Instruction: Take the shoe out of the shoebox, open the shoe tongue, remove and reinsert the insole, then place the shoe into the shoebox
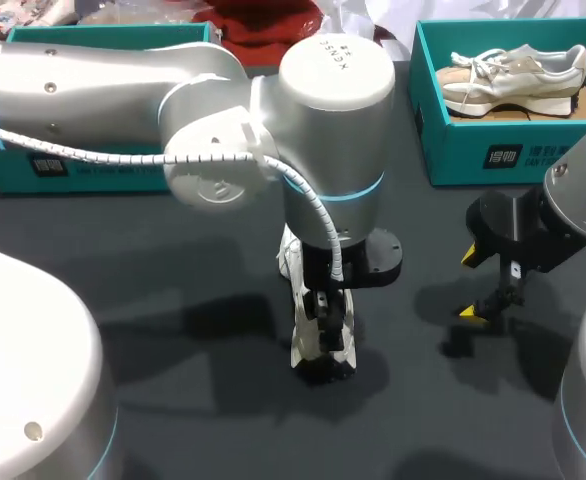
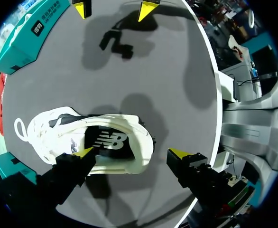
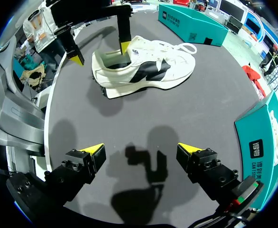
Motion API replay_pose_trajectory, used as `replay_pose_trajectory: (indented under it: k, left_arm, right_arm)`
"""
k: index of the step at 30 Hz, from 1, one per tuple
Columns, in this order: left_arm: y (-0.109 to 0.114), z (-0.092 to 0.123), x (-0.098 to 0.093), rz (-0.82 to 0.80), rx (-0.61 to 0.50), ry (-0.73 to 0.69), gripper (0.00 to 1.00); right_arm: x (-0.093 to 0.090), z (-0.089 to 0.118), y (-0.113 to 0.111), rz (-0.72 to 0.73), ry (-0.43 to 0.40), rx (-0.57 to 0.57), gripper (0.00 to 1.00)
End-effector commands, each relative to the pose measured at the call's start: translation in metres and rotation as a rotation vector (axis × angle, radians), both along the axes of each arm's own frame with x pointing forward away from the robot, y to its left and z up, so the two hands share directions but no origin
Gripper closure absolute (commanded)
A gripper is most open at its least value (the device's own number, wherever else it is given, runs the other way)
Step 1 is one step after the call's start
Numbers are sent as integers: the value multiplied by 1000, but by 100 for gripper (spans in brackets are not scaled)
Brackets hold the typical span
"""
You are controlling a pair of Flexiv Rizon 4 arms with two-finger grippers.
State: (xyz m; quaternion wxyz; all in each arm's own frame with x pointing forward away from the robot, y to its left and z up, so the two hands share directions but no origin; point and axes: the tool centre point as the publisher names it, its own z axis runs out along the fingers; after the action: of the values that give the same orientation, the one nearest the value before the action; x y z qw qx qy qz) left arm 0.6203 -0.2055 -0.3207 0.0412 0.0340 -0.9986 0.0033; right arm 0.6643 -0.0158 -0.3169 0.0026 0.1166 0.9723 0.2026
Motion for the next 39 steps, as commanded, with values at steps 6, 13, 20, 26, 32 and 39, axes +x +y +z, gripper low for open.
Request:
replay_pose_trajectory:
  k: [6, 13, 20, 26, 32, 39]
  left_arm:
    - [-3, -15, -4, 9, 9, 5, 0]
    - [-3, -23, -6, 15, 5, 3, 0]
    - [-5, -29, -2, 21, -3, 6, 0]
    - [-6, -32, -4, 17, -6, 12, 0]
    - [-5, -35, -12, 9, -1, 19, 7]
    - [-3, -40, -20, 4, 7, 3, 20]
  right_arm:
    - [-2, 0, 0, -2, -3, -3, 0]
    - [-2, 0, 0, -2, -3, -3, 0]
    - [-2, 0, 0, -2, -3, -3, 0]
    - [-2, 0, 0, -2, -3, -3, 0]
    - [-2, 0, 0, -2, -3, -3, 0]
    - [-2, 0, 0, -2, -3, -3, 0]
